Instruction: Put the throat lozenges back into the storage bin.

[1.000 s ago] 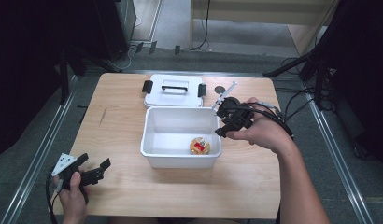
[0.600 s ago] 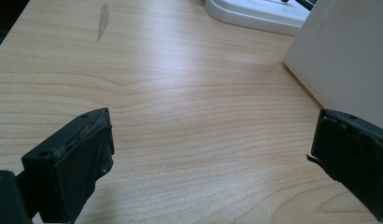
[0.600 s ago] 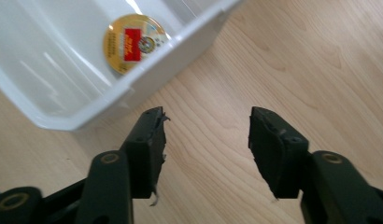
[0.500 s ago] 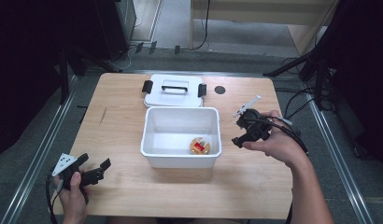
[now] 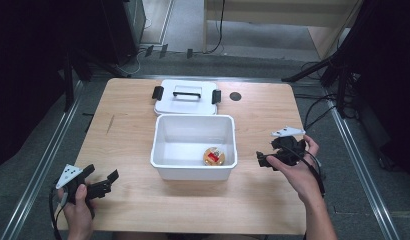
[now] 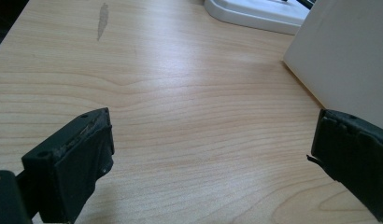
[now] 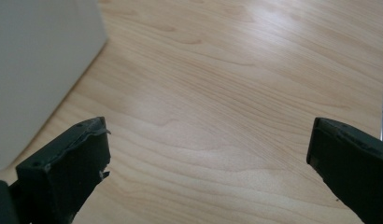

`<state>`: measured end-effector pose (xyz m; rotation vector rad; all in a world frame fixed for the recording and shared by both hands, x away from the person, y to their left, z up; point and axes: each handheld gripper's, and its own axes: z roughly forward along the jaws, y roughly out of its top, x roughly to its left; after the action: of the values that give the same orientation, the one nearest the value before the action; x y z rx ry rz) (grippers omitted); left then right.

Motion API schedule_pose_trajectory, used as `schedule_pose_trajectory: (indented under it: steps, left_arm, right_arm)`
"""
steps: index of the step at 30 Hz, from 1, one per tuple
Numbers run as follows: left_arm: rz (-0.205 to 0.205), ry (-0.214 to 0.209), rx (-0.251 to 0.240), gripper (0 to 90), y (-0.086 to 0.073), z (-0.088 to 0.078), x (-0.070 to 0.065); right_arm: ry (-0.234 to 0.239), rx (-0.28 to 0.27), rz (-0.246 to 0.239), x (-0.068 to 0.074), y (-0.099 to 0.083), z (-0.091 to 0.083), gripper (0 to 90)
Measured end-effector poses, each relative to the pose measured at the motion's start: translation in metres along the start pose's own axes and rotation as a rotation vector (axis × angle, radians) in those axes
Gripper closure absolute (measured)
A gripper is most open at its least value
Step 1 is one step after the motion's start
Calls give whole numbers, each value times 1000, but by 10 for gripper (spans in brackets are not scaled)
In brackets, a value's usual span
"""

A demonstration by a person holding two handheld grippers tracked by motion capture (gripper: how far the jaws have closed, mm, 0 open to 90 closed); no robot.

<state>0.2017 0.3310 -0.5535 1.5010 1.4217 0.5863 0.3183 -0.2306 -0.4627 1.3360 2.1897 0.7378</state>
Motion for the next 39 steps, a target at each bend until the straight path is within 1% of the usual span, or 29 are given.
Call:
schedule_pose_trajectory:
  steps: [1, 3, 5, 6, 7, 10, 13, 14, 15, 18, 20, 27, 30, 33, 36, 39]
  left_arm:
    - [0, 0, 0, 0, 0, 0, 0]
    - [3, 0, -1, 0, 0, 0, 0]
    - [3, 1, 0, 0, 0, 0, 0]
    - [3, 2, 1, 0, 0, 0, 0]
    - [4, 3, 1, 0, 0, 0, 0]
    - [6, 4, -1, 0, 0, 0, 0]
    - [6, 4, 1, 0, 0, 0, -1]
    - [5, 5, 0, 0, 0, 0, -1]
    - [6, 4, 0, 0, 0, 0, -1]
    - [7, 6, -1, 0, 0, 0, -1]
    - [7, 7, -1, 0, 0, 0, -1]
    - [9, 8, 0, 0, 0, 0, -1]
    - [9, 9, 0, 0, 0, 0, -1]
    - [9, 9, 0, 0, 0, 0, -2]
    - [11, 9, 0, 0, 0, 0, -1]
    - [12, 10, 2, 0, 0, 0, -2]
  right_arm:
    - [-8, -20, 19, -1, -5, 2, 0]
    - [-17, -72, 75, -4, -16, 6, 0]
    - [-41, -119, 127, -7, -28, 9, 0]
    - [-44, -144, 160, -9, -34, 10, 0]
    - [-47, -158, 175, -10, -38, 11, 0]
    - [-81, -204, 192, -12, -53, 13, 0]
    - [-88, -253, 211, -16, -67, 13, 0]
    - [-87, -259, 216, -16, -70, 12, 0]
    - [-91, -269, 211, -18, -73, 12, 0]
    - [-100, -279, 210, -21, -84, 9, 0]
    - [-110, -277, 218, -25, -90, 7, 0]
    - [-119, -276, 243, -37, -113, -3, 3]
    - [-128, -279, 262, -43, -126, -7, 3]
    - [-126, -278, 274, -47, -134, -11, 3]
    - [-124, -282, 269, -51, -145, -16, 3]
    - [-122, -289, 285, -55, -155, -19, 3]
